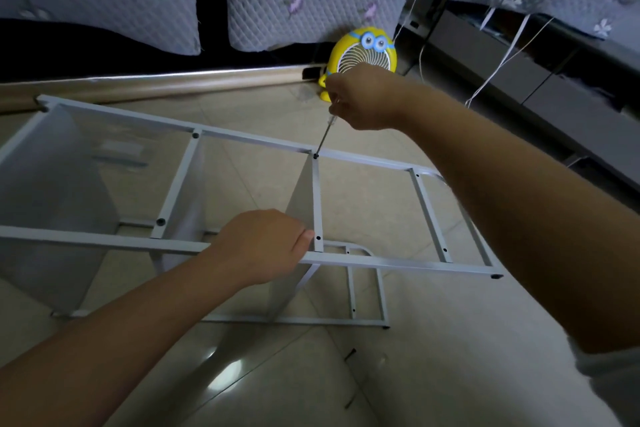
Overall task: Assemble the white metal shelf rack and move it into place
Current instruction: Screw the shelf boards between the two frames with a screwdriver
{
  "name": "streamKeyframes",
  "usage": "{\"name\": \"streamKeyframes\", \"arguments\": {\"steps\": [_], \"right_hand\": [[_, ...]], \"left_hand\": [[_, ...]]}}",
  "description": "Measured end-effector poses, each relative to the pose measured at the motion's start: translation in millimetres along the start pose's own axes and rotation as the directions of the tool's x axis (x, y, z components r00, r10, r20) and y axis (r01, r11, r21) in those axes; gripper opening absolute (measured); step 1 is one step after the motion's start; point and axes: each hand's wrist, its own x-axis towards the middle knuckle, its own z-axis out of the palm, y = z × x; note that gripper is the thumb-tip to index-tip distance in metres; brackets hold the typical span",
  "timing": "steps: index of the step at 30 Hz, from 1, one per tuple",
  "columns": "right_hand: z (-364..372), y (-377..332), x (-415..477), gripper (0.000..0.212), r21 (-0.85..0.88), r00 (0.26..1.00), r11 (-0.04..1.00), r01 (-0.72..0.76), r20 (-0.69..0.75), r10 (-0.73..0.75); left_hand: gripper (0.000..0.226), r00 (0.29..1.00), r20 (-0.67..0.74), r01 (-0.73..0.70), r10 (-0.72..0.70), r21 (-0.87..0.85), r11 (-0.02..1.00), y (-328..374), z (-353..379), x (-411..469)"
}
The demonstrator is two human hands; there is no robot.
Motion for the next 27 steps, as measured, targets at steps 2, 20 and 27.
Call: {"name": "streamKeyframes", "arguments": {"steps": [2, 20, 27], "right_hand": [[-2, -5, 1, 0.028, 0.031, 0.999, 0.999, -0.041, -0.006, 0.041], [0, -6, -7, 0.017, 0.197, 0.990, 0.978, -0.064, 0.135, 0.038], [4, 6, 0, 0.029, 0.410, 0.913, 0.817, -0.405, 0.232, 0.336]], "left_hand": [[0.035, 1.000, -0.009, -0.004, 0.004, 0.021, 1.000, 1, -1, 0], [0.043, 1.000, -0.017, 0.020, -0.021, -0.023, 1.000, -1, 1, -1], [0.042, 1.000, -0.020, 0.018, -0.019, -0.025, 1.000, 0, 4, 3]]}}
